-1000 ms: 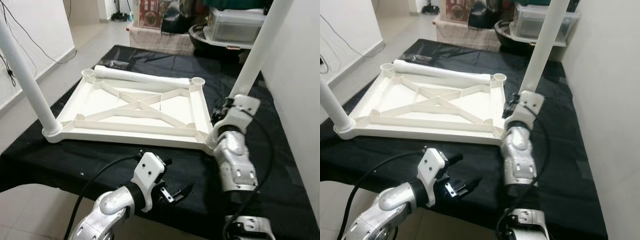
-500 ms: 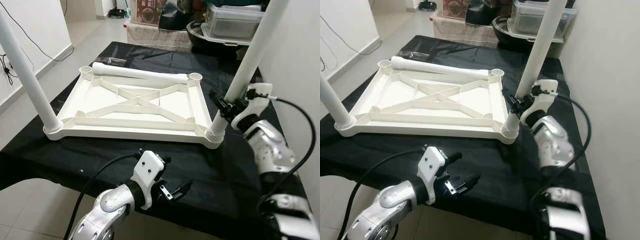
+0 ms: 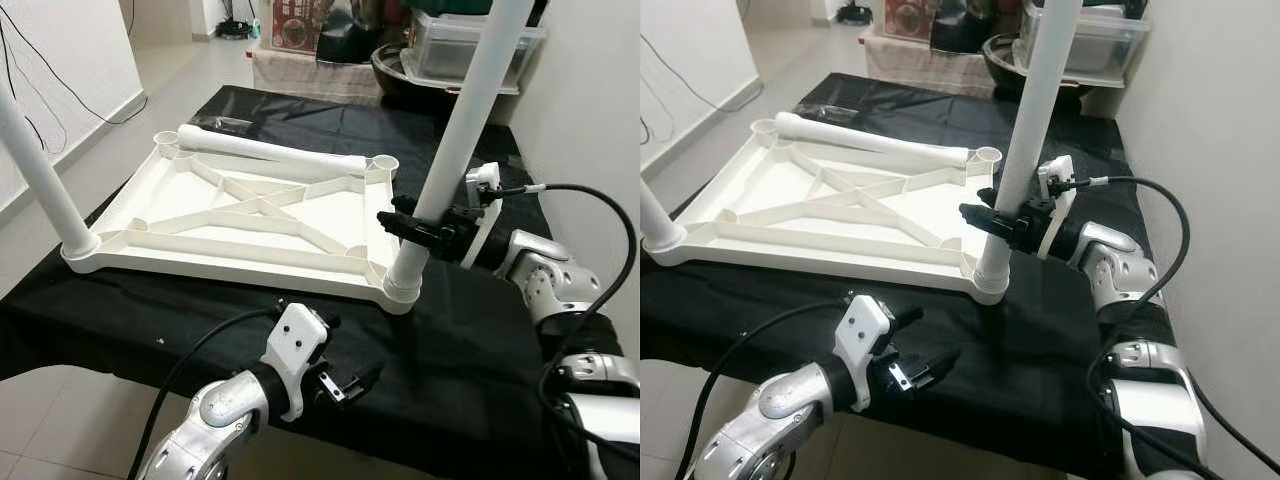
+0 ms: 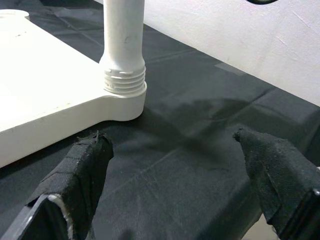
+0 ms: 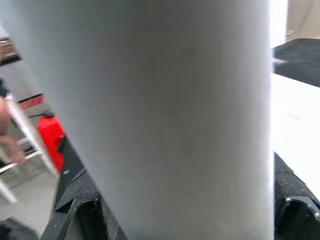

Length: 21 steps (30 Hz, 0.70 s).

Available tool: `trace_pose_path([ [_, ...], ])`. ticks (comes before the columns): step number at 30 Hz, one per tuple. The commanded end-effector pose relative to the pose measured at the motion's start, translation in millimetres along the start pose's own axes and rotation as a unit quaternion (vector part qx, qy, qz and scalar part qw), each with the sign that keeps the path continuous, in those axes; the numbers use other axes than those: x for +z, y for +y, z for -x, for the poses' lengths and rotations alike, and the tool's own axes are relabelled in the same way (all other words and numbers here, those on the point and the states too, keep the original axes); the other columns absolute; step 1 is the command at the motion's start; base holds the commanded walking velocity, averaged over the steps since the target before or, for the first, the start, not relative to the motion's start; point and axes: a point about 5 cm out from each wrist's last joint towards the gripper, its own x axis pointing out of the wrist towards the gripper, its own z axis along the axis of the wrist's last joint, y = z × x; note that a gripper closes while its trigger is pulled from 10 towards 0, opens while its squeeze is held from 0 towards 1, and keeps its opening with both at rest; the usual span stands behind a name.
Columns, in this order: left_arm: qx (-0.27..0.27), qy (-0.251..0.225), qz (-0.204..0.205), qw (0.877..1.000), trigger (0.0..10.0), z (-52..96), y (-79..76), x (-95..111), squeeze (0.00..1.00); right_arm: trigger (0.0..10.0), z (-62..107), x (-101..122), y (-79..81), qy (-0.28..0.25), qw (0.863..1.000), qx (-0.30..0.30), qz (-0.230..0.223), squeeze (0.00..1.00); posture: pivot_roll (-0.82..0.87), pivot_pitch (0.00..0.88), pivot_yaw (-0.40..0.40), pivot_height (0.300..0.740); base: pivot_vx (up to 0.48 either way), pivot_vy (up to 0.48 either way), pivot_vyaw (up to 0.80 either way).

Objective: Building children table

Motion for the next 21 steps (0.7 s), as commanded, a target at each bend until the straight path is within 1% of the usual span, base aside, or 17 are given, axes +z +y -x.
trace_pose_path([
  [1,-0.006,-0.002,-0.002,1.0,10.0,0.8,-4.1,0.5,0.0,8.2,-3.3,0.3,5.1,-0.001,0.999,0.041,-0.006,0.0,0.12,0.062,-0.094,0.74,0.0,0.0,0.0],
  [2,-0.006,-0.002,-0.002,1.0,10.0,0.8,-4.1,0.5,0.0,8.2,-3.3,0.3,5.1,-0.001,0.999,0.041,-0.006,0.0,0.12,0.062,-0.094,0.74,0.0,0.0,0.0],
  [3,-0.006,-0.002,-0.002,1.0,10.0,0.7,-4.2,0.6,0.0,0.0,-3.5,-1.7,5.4,0.0,0.999,0.035,0.001,0.0,0.12,0.064,-0.093,0.74,0.0,0.0,0.0],
  [5,-0.006,-0.003,-0.002,1.0,10.0,0.5,-4.3,0.6,0.0,0.0,-3.9,-3.2,5.9,-0.002,1.0,0.027,0.008,0.0,0.12,0.065,-0.095,0.74,0.0,0.0,0.0],
  [7,-0.004,-0.004,-0.002,1.0,10.0,-0.2,-3.9,1.0,0.0,0.0,-4.0,-8.7,3.8,-0.012,0.999,-0.035,0.019,0.0,0.13,0.064,-0.095,0.74,0.0,0.0,0.0],
  [8,-0.002,-0.005,-0.002,1.0,10.0,-0.3,-3.7,1.3,0.0,0.0,-3.3,-10.1,3.5,-0.018,0.998,-0.057,0.022,0.0,0.13,0.064,-0.095,0.74,0.0,0.0,0.0],
  [9,-0.001,-0.005,-0.003,1.0,10.0,-0.5,-3.0,1.2,0.0,0.0,-1.8,-11.5,2.8,-0.025,0.995,-0.093,0.031,0.0,0.12,0.063,-0.091,0.74,0.0,0.0,0.0],
  [11,-0.001,-0.004,-0.003,1.0,10.0,-0.8,-2.0,1.0,0.0,0.0,-0.3,-12.2,1.2,-0.032,0.991,-0.122,0.04,0.0,0.12,0.063,-0.087,0.74,0.0,0.0,0.0],
  [12,-0.001,-0.004,-0.003,1.0,10.0,-0.8,-2.0,1.0,0.0,0.0,-0.3,-12.2,1.2,-0.032,0.991,-0.122,0.04,0.0,0.12,0.063,-0.087,0.74,0.0,0.0,0.0],
  [13,-0.001,-0.004,-0.003,1.0,10.0,-1.3,-1.4,0.7,0.0,0.0,5.3,-10.9,-4.3,-0.043,0.978,-0.201,0.045,0.0,0.11,0.06,-0.081,0.74,0.0,0.0,0.0],
  [14,-0.002,-0.004,-0.003,1.0,10.0,-2.1,-0.6,0.3,0.0,0.0,12.1,-9.7,-8.5,-0.056,0.957,-0.282,0.044,0.0,0.1,0.058,-0.077,0.74,0.0,0.0,0.0],
  [15,-0.002,-0.004,-0.003,1.0,10.0,-2.1,-0.6,0.3,0.0,0.0,12.1,-9.7,-8.5,-0.056,0.957,-0.282,0.044,0.0,0.1,0.058,-0.077,0.74,0.0,0.0,0.0],
  [16,-0.002,-0.004,-0.003,1.0,10.0,-2.8,0.4,0.0,0.0,0.0,17.9,-9.2,-11.1,-0.065,0.938,-0.338,0.041,0.0,0.1,0.057,-0.074,0.74,0.0,0.0,0.0],
  [17,-0.003,-0.004,-0.004,1.0,10.0,-3.5,1.0,-0.1,0.0,0.0,29.6,-12.1,-14.5,-0.072,0.89,-0.45,0.028,0.0,0.1,0.055,-0.07,0.74,0.0,0.0,0.0],
  [18,-0.004,-0.004,-0.005,1.0,10.0,-3.9,1.3,-0.2,0.0,0.0,38.0,-15.0,-15.3,-0.072,0.854,-0.516,0.019,0.0,0.1,0.055,-0.07,0.74,0.0,0.0,0.0],
  [19,-0.004,-0.004,-0.005,1.0,10.0,-4.0,1.4,-0.2,0.0,0.0,43.4,-17.1,-15.4,-0.072,0.829,-0.554,0.013,0.0,0.1,0.055,-0.07,0.74,0.0,0.0,0.0],
  [21,-0.004,-0.004,-0.005,1.0,10.0,-4.0,1.4,-0.2,0.0,0.0,43.4,-17.1,-15.4,-0.072,0.829,-0.554,0.013,0.0,0.1,0.055,-0.07,0.74,0.0,0.0,0.0],
])
